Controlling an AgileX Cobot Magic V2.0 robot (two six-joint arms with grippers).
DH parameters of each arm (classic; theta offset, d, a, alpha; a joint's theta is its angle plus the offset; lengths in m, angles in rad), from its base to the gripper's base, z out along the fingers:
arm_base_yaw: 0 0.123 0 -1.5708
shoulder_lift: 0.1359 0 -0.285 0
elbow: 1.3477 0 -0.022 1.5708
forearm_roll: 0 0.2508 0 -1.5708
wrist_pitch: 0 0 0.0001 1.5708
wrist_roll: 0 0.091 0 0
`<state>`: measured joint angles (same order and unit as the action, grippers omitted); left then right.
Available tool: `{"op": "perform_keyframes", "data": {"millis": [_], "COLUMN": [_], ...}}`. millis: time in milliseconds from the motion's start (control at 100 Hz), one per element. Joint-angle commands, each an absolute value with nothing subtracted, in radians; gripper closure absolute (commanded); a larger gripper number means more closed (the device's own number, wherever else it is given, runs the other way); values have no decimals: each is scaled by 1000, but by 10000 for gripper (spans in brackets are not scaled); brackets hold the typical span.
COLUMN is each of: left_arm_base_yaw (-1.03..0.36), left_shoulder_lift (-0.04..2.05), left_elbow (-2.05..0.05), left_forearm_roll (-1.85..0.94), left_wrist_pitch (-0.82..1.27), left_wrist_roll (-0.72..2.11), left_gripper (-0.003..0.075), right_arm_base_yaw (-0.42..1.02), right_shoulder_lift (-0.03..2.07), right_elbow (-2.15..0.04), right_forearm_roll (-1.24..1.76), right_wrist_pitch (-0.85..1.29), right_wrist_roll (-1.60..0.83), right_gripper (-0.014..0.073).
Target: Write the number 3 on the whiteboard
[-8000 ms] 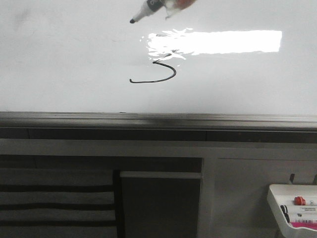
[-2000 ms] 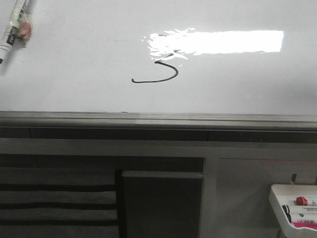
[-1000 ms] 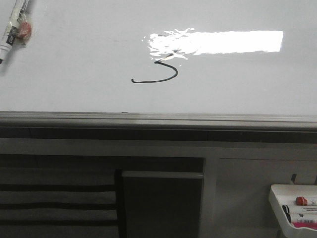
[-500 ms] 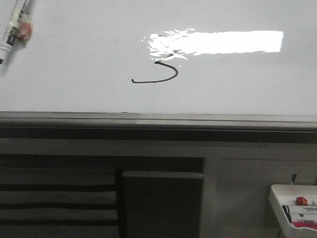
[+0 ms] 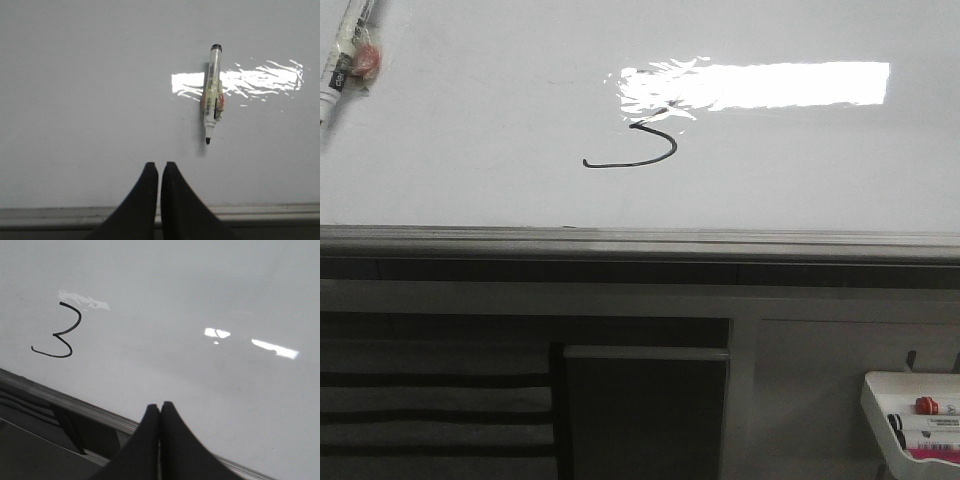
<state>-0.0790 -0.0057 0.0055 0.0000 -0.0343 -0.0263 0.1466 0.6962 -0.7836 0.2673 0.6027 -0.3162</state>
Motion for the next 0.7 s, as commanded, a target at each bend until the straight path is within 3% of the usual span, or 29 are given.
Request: {"op": "perform_keyframes", "data": {"millis": [0,690], "left_arm_base_yaw": [-77,-79], "left_shoulder_lift": [-37,-37], "left_elbow": [7,7], "left_forearm_roll": [11,19], "left_wrist_pitch": [-97,-67], "left_wrist_roll": [-50,-48], "left_gripper": [739,739], "right_arm_base_yaw": [139,139], "right_shoulder_lift": [700,700], "right_elbow": [-808,-808], "right_forearm_roll": [276,276], "right_wrist_pitch": [533,533], "right_wrist_roll": [-314,-314], "right_gripper": [673,673]}}
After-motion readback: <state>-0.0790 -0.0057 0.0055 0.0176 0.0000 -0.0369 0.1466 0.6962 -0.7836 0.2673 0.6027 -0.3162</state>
